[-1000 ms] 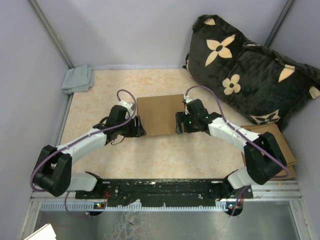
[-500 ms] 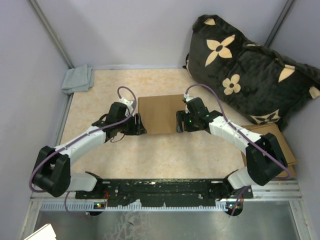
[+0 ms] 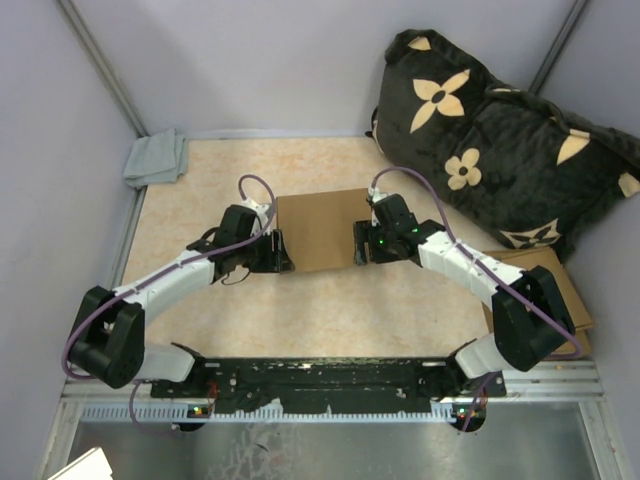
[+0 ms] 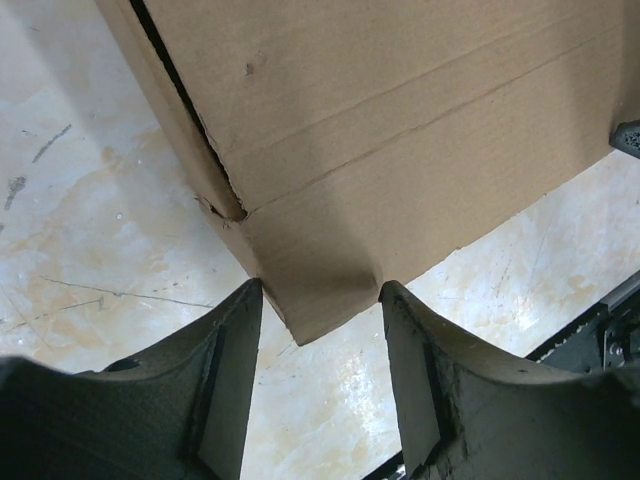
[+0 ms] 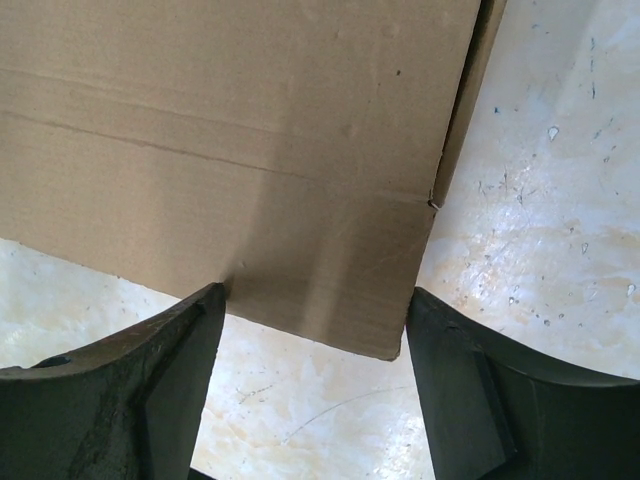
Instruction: Fold the paper box
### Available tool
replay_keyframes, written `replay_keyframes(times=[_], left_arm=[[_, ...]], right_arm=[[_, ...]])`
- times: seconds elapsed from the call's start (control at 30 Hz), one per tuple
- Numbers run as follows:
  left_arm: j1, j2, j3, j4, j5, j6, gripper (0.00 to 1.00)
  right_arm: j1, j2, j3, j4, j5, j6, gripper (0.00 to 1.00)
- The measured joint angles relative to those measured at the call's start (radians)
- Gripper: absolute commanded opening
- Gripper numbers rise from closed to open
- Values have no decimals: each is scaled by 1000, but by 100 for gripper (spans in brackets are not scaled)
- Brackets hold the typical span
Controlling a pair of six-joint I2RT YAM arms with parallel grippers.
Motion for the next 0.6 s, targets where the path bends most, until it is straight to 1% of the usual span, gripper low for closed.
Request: replay_keyframes(times=[0.6], left_arm=[[10,-7,29,-43,73,-23,56]], right_arm=[[0,-45,34,-68,-4,1,72]])
